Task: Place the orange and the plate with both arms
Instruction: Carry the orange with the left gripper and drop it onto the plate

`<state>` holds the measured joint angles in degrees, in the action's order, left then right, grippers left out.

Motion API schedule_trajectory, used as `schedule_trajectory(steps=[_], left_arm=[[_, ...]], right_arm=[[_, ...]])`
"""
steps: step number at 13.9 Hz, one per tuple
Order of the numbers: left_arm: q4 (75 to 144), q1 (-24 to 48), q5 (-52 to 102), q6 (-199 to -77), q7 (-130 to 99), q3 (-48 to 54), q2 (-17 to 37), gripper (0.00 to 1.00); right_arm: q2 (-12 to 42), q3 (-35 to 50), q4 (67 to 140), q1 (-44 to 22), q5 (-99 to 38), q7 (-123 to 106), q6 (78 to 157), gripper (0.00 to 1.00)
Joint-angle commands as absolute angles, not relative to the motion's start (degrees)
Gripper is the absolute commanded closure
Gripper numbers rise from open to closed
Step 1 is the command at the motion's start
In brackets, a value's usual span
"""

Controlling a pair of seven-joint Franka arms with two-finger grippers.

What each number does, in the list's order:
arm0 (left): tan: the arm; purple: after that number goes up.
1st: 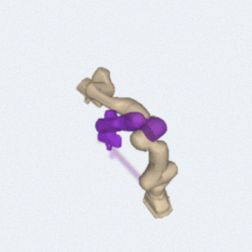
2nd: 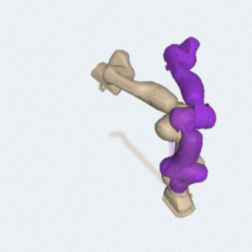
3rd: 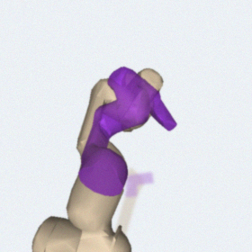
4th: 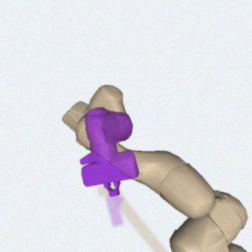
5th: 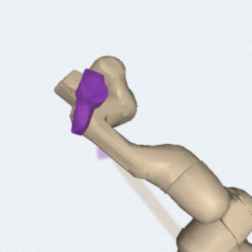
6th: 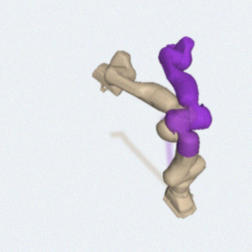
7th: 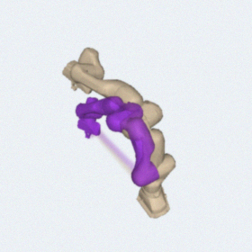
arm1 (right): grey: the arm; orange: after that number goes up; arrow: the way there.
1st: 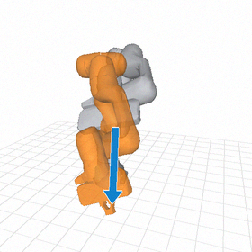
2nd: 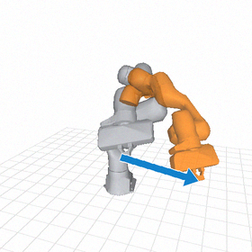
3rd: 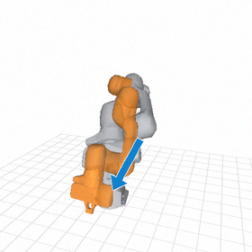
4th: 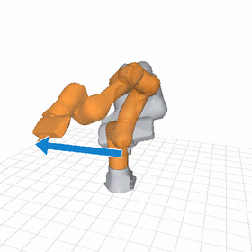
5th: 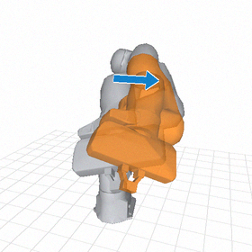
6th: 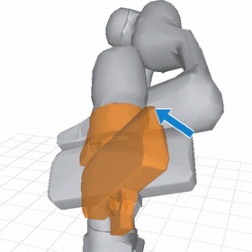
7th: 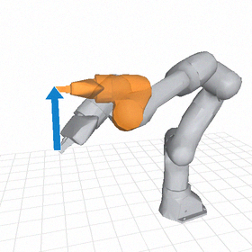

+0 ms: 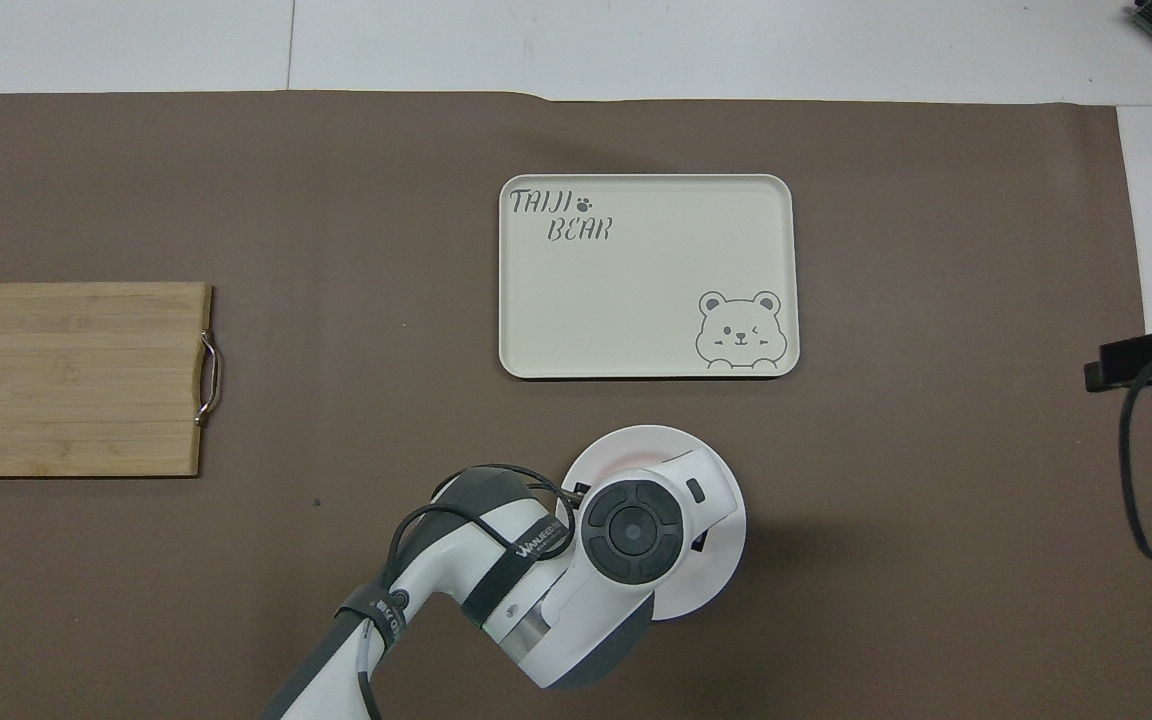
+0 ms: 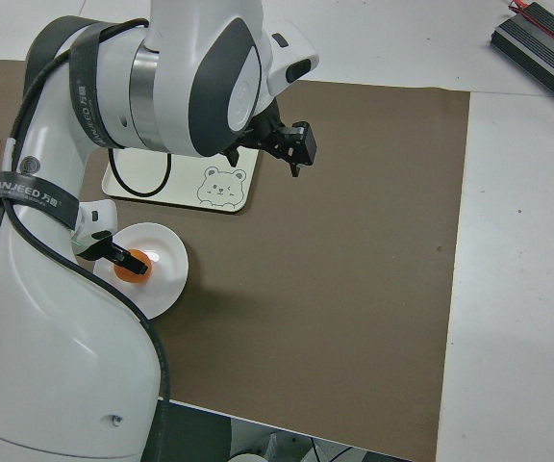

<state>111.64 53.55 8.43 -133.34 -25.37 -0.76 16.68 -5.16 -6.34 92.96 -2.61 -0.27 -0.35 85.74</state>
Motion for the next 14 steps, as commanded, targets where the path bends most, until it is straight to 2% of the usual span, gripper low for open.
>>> schedule_trajectory(steps=[1, 3, 7, 11, 14], left_arm=[[111.97, 53.53, 9.14, -133.51, -25.22, -1.58, 14.95, 0.00], [110.92, 52.48, 9.05, -132.37, -25.22, -1.93, 13.81, 0.00], [109.87, 48.53, 8.35, -127.19, -24.53, -2.29, 8.09, 0.00], [109.86, 42.21, 8.26, -123.77, -16.19, -2.37, 4.49, 0.00], [109.78, 34.92, 8.26, -119.28, -5.14, -2.37, 1.15, 0.00]], right_arm=[[-6.59, -6.15, 94.66, -2.11, -0.09, -2.02, 86.48, 0.00], [-6.59, -6.15, 94.66, -2.11, -0.09, -2.02, 86.48, 0.00], [-6.59, -6.24, 94.66, -2.11, -0.09, -2.11, 86.48, 0.00], [-6.68, -6.15, 94.75, -2.20, -1.13, -1.67, 86.40, 0.00], [-6.77, -6.24, 96.32, -2.11, -4.64, -1.84, 86.31, 0.00]])
